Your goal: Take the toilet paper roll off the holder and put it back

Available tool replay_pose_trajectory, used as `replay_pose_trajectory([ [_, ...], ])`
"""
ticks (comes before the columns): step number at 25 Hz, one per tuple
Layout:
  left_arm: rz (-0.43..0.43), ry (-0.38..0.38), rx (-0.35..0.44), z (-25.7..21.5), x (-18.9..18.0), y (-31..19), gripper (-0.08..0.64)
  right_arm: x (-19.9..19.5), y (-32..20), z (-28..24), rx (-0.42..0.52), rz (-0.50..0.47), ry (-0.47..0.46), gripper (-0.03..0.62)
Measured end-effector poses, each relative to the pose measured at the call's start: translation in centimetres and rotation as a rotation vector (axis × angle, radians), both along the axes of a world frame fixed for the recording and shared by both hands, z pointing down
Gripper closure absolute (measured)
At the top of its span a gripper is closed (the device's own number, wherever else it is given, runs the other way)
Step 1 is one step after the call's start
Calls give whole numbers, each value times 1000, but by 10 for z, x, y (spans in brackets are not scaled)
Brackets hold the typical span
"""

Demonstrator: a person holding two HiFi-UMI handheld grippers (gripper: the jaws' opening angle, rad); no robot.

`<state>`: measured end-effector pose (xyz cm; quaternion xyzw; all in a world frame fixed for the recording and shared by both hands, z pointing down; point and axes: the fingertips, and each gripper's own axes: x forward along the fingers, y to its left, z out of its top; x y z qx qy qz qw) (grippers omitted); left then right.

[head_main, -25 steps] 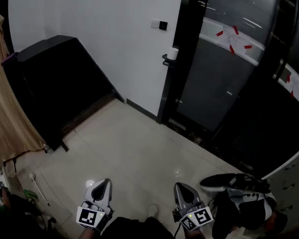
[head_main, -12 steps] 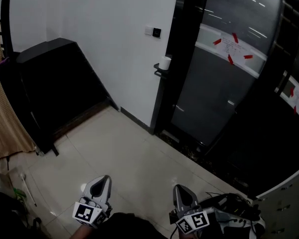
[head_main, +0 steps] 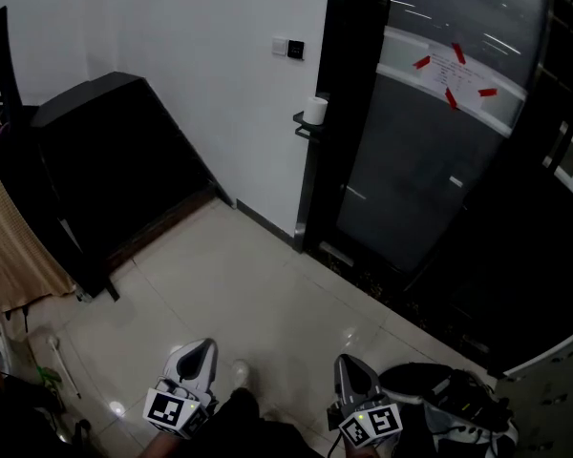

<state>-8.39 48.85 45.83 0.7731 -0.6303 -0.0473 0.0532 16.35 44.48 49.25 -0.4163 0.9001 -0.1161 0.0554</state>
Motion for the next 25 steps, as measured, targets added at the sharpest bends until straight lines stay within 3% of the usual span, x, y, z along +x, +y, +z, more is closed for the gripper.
replay_pose_trajectory([
  [7,-20,20,24,5,-18,-58,558,2,-45,5,-12,59,20,578],
  [25,77,5,50,0,-74,-261,558,-36,-222,-14,14,179,83,578],
])
